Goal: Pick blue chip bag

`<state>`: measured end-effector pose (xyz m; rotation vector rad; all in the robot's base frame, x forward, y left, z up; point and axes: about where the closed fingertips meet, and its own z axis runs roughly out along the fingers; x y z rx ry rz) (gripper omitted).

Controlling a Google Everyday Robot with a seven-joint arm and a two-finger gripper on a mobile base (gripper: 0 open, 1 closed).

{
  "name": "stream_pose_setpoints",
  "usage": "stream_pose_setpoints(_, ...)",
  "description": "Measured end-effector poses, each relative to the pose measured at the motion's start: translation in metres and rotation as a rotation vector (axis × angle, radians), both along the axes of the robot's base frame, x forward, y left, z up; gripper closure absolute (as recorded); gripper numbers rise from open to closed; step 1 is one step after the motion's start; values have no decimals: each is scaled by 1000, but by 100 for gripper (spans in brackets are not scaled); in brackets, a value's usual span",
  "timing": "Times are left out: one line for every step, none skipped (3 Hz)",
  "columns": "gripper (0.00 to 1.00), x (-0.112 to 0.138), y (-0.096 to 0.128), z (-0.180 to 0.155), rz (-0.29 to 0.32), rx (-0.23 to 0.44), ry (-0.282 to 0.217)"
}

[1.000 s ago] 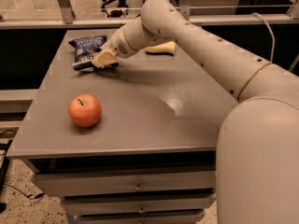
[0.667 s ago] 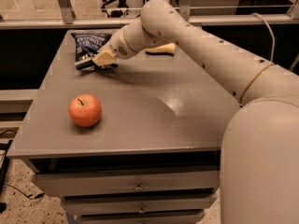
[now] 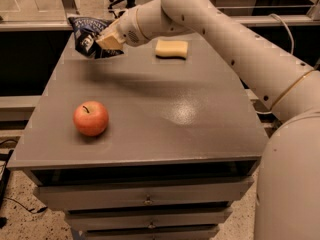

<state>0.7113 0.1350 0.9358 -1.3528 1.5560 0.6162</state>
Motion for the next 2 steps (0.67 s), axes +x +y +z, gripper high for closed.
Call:
stream_pose_setpoints(100,-15,6,38,84,82,-31)
stream_pose_setpoints(100,-21,7,49,109,99,-31)
